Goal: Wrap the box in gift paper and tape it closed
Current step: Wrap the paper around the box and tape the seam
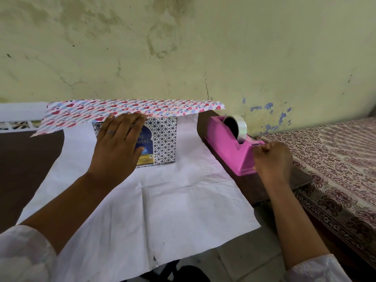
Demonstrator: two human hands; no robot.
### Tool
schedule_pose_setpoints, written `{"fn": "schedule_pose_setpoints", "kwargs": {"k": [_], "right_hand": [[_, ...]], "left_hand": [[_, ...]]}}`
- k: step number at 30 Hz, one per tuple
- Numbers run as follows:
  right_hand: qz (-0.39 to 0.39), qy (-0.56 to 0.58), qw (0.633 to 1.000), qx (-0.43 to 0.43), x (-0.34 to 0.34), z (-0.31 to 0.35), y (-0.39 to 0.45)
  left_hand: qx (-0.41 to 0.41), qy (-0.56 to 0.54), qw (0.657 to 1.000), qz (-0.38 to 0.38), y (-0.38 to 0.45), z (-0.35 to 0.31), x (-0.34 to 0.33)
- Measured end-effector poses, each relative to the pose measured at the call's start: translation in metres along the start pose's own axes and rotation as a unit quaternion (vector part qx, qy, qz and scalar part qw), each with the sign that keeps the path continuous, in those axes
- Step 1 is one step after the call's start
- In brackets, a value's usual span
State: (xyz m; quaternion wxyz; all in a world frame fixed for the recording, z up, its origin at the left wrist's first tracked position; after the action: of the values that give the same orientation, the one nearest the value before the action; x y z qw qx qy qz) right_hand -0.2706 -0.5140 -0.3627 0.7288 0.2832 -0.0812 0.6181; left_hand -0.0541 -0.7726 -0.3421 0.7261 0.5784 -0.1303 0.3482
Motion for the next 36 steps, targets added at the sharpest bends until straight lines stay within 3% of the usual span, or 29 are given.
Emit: {"fn": "schedule_pose_setpoints", "kwargs": {"k": [4,7,11,13,17,22,25,31,36], "right_hand": [[0.018,-0.024,0.999,-0.043,-0.002,-0.022,0.003],[0.058,0.078,0.987,-0.131,0.000,-0.042,-0.012],[-0.003,0.213,0.975,-0.064,0.022,-0.023,-0.024],[0.036,0.291,0.955,-0.031,0.025,0.001,-0.033],[0.187,0.408,0.894,0.013,0.018,0.058,-0.062],[0.334,0.420,0.844,-0.015,-0.009,0.096,-0.086],[0.383,0.421,0.822,-0.007,-0.024,0.114,-0.097],[0.440,0.402,0.803,-0.007,-0.057,0.157,-0.117],[0.423,0.395,0.813,-0.062,-0.092,0.177,-0.120]], "left_hand": [[0.002,-0.002,1.000,0.004,0.000,-0.001,-0.001],[0.005,-0.005,1.000,0.008,0.000,-0.001,-0.002],[0.007,-0.005,1.000,0.012,0.000,0.000,-0.002],[0.010,-0.009,1.000,0.020,0.000,0.001,-0.002],[0.027,-0.020,0.999,0.031,0.003,-0.001,0.002],[0.076,-0.109,0.991,-0.015,0.006,0.002,0.020],[0.062,-0.091,0.994,-0.007,0.000,0.012,0.026],[0.002,-0.023,0.999,0.036,-0.013,0.035,0.031],[-0.022,-0.049,0.998,0.029,-0.023,0.044,0.028]]}}
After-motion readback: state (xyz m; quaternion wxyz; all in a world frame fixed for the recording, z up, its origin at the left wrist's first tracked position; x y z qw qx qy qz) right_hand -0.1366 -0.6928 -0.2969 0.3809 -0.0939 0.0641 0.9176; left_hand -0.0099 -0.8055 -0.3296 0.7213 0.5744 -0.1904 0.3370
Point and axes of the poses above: each hand's wrist, its own y-axis towards the middle knuckle, its own x-axis out of the back of the hand, z = x × y, the point moved 5 cm from there along y, towards the middle knuckle, and after that the axes turned 11 degrees about -x, right-handed, at the moved point
